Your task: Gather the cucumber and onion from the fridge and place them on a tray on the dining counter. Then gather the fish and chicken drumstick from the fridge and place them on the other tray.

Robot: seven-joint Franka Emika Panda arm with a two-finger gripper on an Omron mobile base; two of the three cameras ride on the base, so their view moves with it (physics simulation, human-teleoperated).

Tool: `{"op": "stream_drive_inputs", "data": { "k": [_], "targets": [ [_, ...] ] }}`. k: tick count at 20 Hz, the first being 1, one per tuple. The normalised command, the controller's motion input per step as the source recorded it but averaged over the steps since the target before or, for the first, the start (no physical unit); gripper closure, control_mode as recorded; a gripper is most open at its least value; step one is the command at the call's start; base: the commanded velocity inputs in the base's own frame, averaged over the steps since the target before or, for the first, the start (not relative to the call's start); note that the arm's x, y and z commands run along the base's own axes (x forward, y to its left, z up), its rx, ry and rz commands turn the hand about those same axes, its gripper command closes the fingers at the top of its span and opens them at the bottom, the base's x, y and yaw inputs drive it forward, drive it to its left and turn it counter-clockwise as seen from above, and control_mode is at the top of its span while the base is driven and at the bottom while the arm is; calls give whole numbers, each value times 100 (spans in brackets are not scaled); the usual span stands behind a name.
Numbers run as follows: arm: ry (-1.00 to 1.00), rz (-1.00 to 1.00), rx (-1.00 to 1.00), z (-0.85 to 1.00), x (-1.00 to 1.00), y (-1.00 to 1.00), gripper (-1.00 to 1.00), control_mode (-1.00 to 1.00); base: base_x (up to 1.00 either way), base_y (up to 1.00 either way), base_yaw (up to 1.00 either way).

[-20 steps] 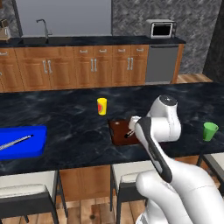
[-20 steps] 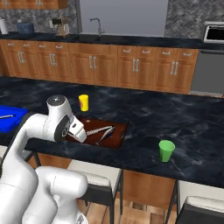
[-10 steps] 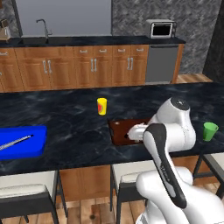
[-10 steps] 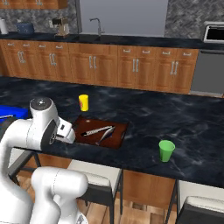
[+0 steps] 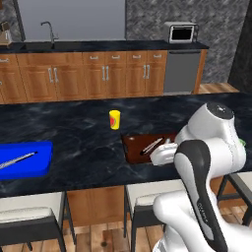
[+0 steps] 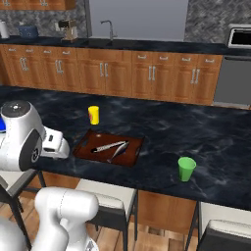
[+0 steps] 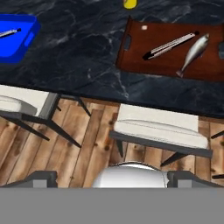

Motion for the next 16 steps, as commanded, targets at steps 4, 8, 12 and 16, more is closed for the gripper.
{"op": "stream_drive_inputs", "data": {
  "k": [4, 8, 12, 16],
  "targets": [
    [1, 1, 0, -1, -3, 0, -100, -100, 0, 0, 0],
    [0, 0, 0, -6, -12, 0, -100, 100, -45, 2, 0],
    [0, 0, 0, 0, 0, 0, -100, 100, -98, 43, 0],
    [0, 0, 0, 0, 0, 0, -100, 100, -82, 90, 0]
  ]
}}
